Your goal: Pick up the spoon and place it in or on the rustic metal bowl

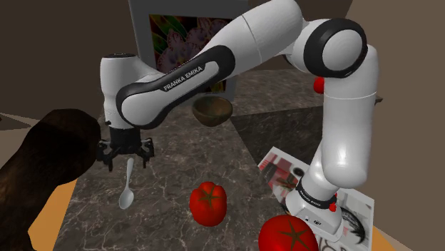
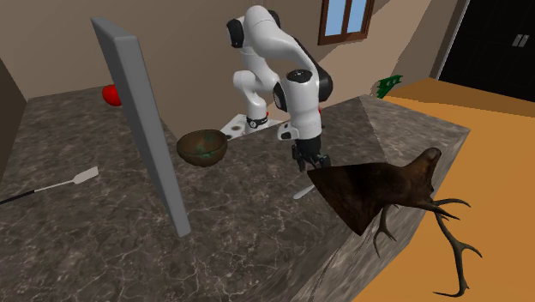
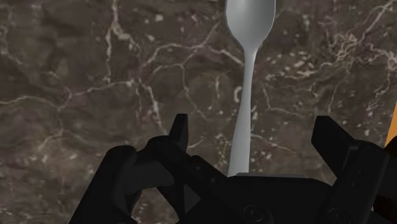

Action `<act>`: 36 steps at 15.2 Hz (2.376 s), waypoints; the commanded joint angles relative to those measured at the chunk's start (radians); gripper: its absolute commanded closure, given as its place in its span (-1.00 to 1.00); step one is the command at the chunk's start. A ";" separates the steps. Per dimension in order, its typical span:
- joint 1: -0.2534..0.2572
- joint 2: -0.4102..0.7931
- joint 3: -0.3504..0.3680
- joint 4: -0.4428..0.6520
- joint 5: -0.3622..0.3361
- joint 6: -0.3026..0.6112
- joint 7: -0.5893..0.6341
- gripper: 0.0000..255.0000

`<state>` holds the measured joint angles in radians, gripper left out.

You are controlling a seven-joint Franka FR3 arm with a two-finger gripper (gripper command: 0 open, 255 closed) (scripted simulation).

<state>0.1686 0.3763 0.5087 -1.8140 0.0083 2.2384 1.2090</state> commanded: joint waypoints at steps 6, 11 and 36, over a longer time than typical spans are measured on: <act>0.024 0.060 -0.014 -0.006 -0.030 0.065 0.021 -1.00; 0.024 0.060 -0.014 -0.006 -0.030 0.065 0.021 -1.00; 0.007 -0.020 0.007 0.066 0.006 -0.081 0.018 1.00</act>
<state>0.1776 0.3621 0.5144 -1.7546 0.0114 2.1702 1.2278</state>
